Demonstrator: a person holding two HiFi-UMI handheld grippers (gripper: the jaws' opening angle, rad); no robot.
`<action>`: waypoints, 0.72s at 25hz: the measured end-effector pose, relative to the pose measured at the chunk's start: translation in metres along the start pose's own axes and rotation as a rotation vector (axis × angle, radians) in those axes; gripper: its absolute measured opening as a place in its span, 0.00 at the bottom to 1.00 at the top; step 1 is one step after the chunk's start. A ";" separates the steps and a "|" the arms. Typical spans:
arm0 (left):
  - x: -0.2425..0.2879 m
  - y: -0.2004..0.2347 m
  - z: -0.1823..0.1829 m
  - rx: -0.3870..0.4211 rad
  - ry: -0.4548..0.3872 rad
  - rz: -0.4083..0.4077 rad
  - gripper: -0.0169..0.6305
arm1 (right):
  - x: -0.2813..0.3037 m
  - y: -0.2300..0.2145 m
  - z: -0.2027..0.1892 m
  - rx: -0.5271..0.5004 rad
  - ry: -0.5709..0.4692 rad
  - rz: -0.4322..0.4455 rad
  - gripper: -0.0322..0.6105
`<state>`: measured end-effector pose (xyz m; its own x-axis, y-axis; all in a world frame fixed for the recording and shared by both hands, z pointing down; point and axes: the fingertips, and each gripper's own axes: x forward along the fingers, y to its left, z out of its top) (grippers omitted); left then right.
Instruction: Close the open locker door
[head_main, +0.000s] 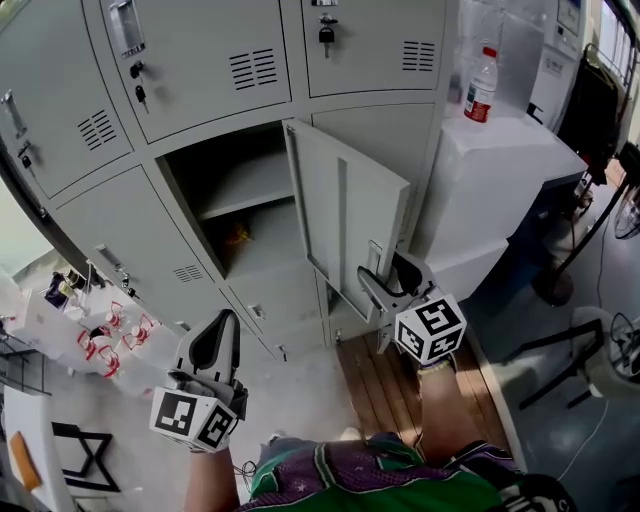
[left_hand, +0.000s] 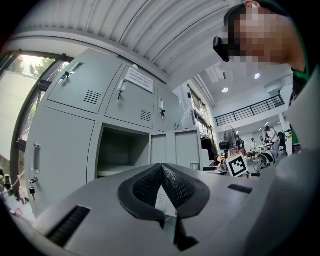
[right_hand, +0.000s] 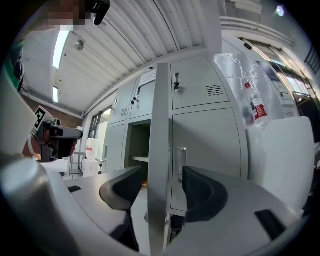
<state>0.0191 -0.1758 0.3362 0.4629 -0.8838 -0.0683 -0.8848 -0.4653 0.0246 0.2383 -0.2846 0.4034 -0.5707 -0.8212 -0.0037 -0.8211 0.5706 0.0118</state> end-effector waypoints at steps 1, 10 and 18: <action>0.001 0.001 -0.002 -0.005 0.004 -0.001 0.06 | 0.001 0.001 0.000 0.002 -0.001 0.007 0.44; 0.015 0.002 -0.003 -0.026 0.003 -0.024 0.06 | 0.004 0.008 -0.001 -0.019 0.005 0.034 0.23; 0.015 -0.001 -0.009 -0.038 0.007 -0.027 0.06 | 0.004 0.023 -0.002 -0.021 0.000 0.107 0.25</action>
<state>0.0275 -0.1895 0.3439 0.4866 -0.8714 -0.0625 -0.8696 -0.4900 0.0608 0.2170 -0.2745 0.4057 -0.6553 -0.7554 -0.0013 -0.7550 0.6549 0.0335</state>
